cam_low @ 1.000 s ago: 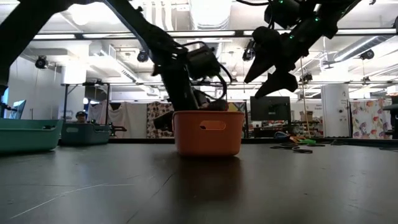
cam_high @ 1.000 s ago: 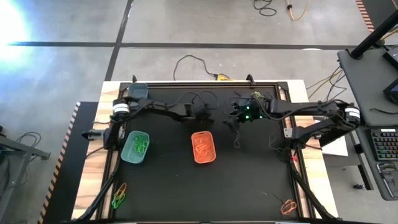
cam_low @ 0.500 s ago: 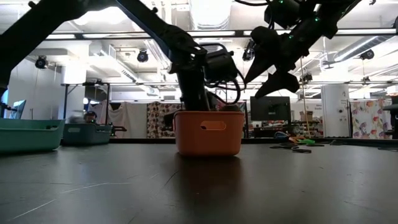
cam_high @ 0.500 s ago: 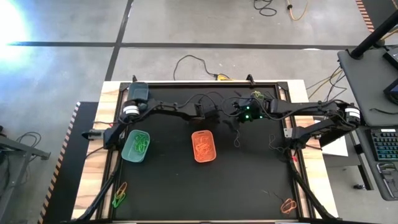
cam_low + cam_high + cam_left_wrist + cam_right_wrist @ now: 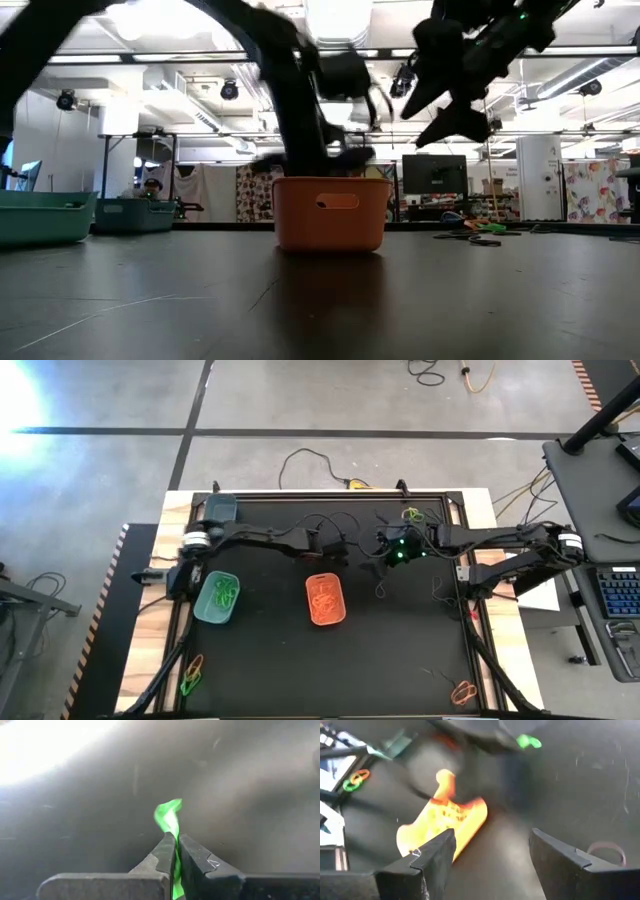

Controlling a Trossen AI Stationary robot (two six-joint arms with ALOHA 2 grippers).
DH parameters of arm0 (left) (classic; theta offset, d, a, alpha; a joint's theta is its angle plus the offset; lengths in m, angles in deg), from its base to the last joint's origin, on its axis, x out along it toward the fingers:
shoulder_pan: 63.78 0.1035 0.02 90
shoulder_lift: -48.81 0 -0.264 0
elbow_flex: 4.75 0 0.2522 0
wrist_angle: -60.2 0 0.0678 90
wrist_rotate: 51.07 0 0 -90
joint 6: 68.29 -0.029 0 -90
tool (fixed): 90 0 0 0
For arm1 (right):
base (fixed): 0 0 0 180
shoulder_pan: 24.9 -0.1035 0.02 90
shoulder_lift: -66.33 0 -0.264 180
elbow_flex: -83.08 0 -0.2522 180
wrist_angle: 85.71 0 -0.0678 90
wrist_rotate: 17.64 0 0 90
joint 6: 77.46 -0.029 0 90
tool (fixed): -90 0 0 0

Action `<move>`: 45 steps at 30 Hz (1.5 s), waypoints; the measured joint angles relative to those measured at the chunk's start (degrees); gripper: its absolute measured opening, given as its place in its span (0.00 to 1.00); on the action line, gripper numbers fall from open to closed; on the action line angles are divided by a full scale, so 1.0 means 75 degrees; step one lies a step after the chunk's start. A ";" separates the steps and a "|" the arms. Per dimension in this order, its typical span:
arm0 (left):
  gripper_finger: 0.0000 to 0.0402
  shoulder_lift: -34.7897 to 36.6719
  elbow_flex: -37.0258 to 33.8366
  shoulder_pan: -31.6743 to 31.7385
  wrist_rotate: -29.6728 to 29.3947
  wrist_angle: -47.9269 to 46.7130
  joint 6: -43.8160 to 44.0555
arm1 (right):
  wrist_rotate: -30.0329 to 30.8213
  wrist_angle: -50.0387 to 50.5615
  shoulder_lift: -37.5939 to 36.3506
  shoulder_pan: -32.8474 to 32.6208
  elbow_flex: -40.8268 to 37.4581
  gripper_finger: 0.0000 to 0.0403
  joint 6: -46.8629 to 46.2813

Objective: Sort rubber bands into baskets
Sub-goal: Put the green rubber band into the light sea green bin

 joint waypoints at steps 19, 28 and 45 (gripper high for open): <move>0.00 0.5349 -0.3907 -0.3339 0.0481 -0.3919 0.5060 | 0.0817 0.1451 -0.0335 -0.1803 0.0001 0.56 -0.1378; 0.00 0.5846 -0.5269 -0.4224 0.2330 -0.4849 0.6904 | 0.0832 0.0925 -0.0332 -0.2221 0.0000 0.56 -0.1890; 0.00 0.5488 -0.6029 -0.3542 0.3436 -0.4441 0.6054 | 0.1202 0.0775 -0.0329 -0.2526 -0.0003 0.56 -0.2154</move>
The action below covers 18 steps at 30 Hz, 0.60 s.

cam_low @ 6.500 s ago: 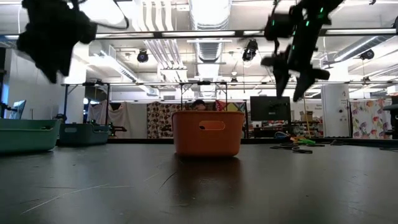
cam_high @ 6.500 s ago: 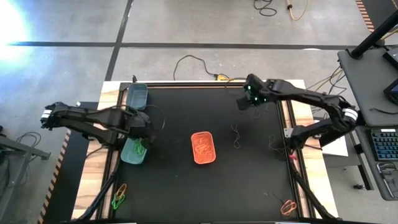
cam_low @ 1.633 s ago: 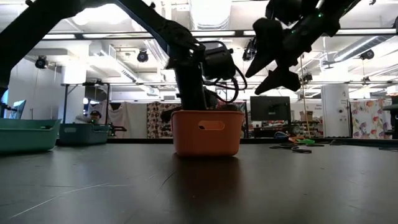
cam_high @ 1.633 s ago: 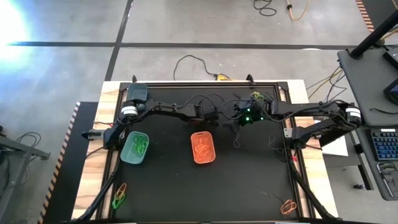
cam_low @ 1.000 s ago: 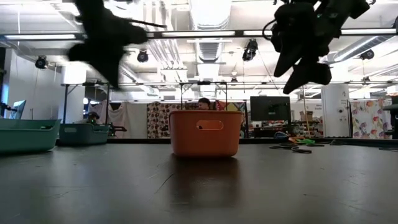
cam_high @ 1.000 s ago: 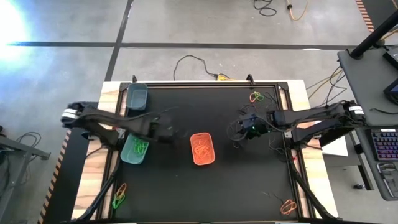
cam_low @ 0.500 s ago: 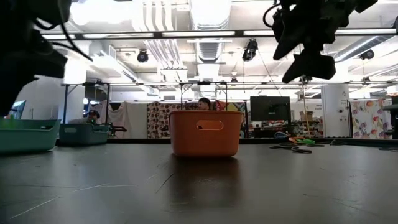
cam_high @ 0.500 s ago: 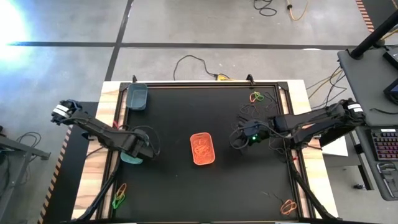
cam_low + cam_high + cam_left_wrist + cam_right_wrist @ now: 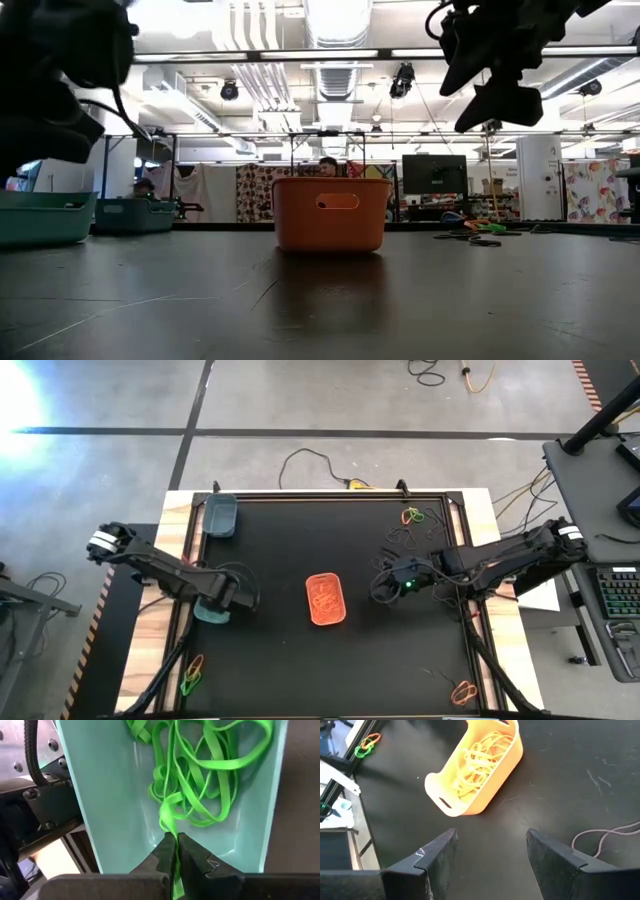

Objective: Sort rubber bands into baskets
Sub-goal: Put the green rubber band into the light sea green bin, then move the green rubber band

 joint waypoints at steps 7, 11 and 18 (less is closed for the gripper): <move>0.06 -0.0321 0.0006 0.1103 -0.0127 0.0045 -0.1421 | -0.0023 0.0069 0.0006 0.0201 -0.0003 0.56 -0.0017; 0.17 -0.0291 -0.0008 0.1459 -0.0089 0.0101 -0.2048 | -0.0058 0.0114 0.0006 0.0199 -0.0003 0.56 0.0031; 0.42 -0.0269 0.0013 0.1661 0.0307 0.0044 -0.2702 | -0.0208 0.0119 0.0006 0.0332 -0.0003 0.56 0.0190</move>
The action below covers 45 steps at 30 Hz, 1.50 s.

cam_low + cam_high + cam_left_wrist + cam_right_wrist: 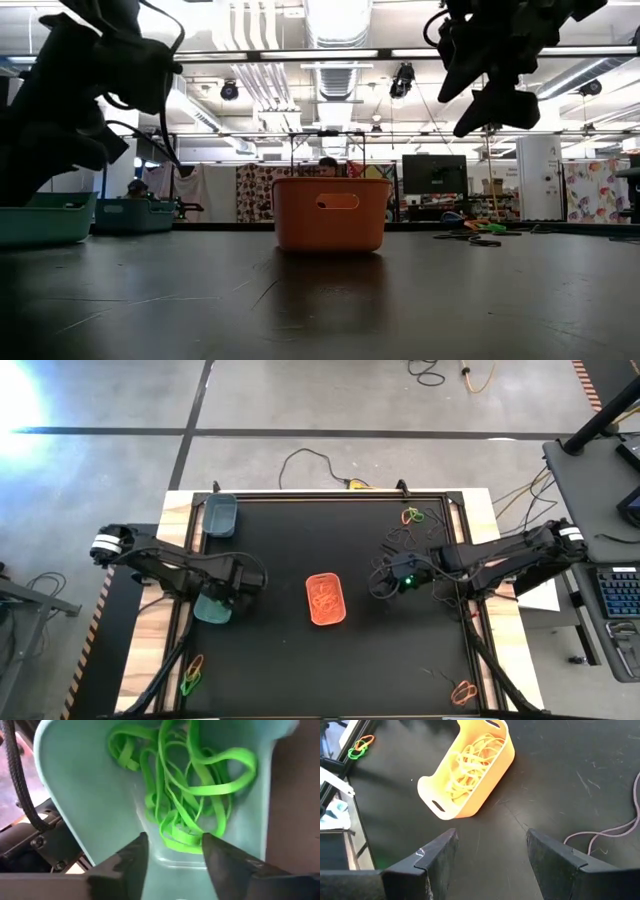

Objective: Sort rubber bands into baskets
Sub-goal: Move the green rubber band

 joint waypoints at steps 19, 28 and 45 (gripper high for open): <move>0.87 0.0024 0.1587 -0.0579 0.0076 -0.2137 -0.1699 | -0.0391 0.3244 0.0789 0.3068 0.0303 0.56 0.1028; 0.87 0.0211 0.3324 -0.0603 -0.1314 -0.2749 -0.1602 | -0.0084 0.1674 0.2268 0.5576 0.0590 0.56 0.2105; 0.87 0.0775 0.4380 -0.0575 -0.3150 -0.2793 -0.1069 | 0.0735 0.3418 0.4452 0.7958 0.2697 0.38 0.3865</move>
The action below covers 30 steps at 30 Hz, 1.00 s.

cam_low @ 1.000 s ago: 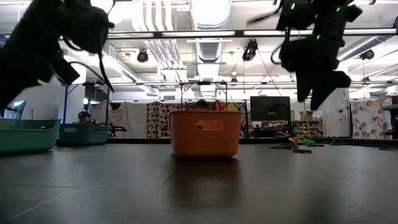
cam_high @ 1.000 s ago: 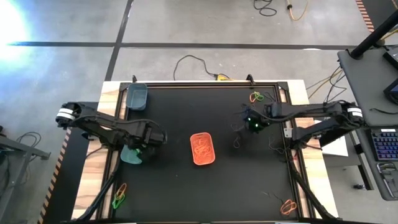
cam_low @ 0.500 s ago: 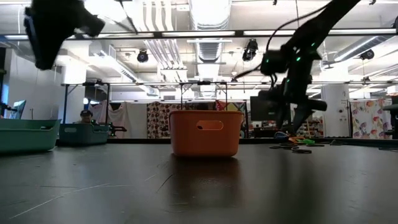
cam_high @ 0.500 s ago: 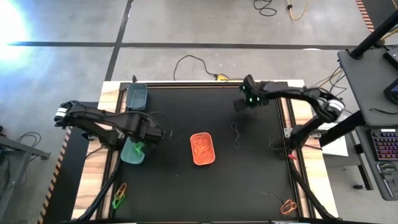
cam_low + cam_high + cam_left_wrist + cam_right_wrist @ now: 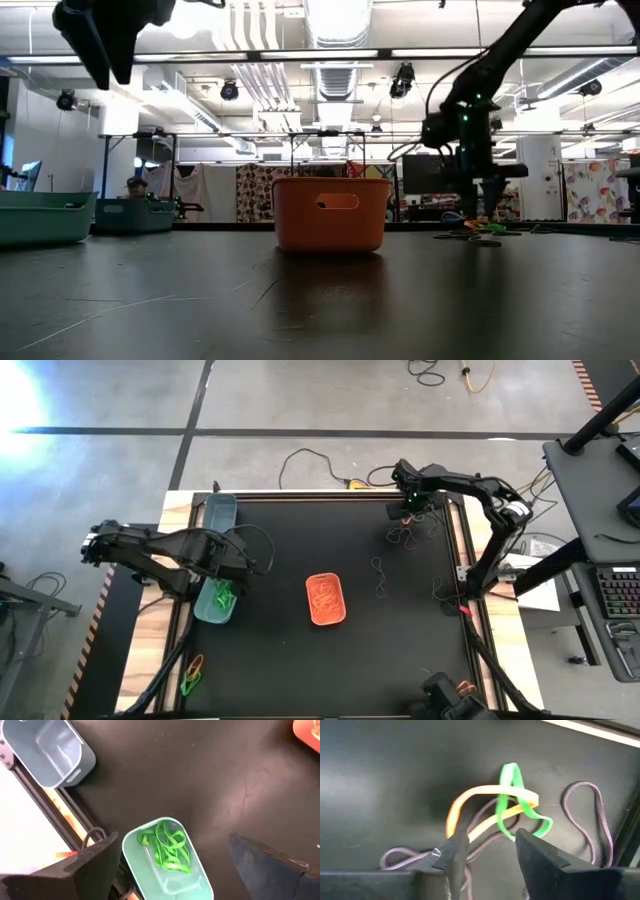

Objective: Sort rubber bands into baskets
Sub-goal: Move the green rubber band

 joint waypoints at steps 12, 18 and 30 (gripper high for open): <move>0.87 0.0294 -0.0499 0.0509 -0.0324 0.0006 -0.0410 | -0.0101 -0.0703 0.0188 0.0231 -0.0563 0.13 0.0198; 0.87 0.0788 -0.0546 0.0816 -0.0533 0.0138 -0.0581 | 0.0026 -0.0550 0.0032 0.0261 -0.0516 0.03 0.0360; 0.87 0.2111 -0.0625 0.1254 -0.0932 0.2435 -0.1816 | -0.0808 0.1482 -0.1294 -0.0498 -0.0485 0.02 0.0394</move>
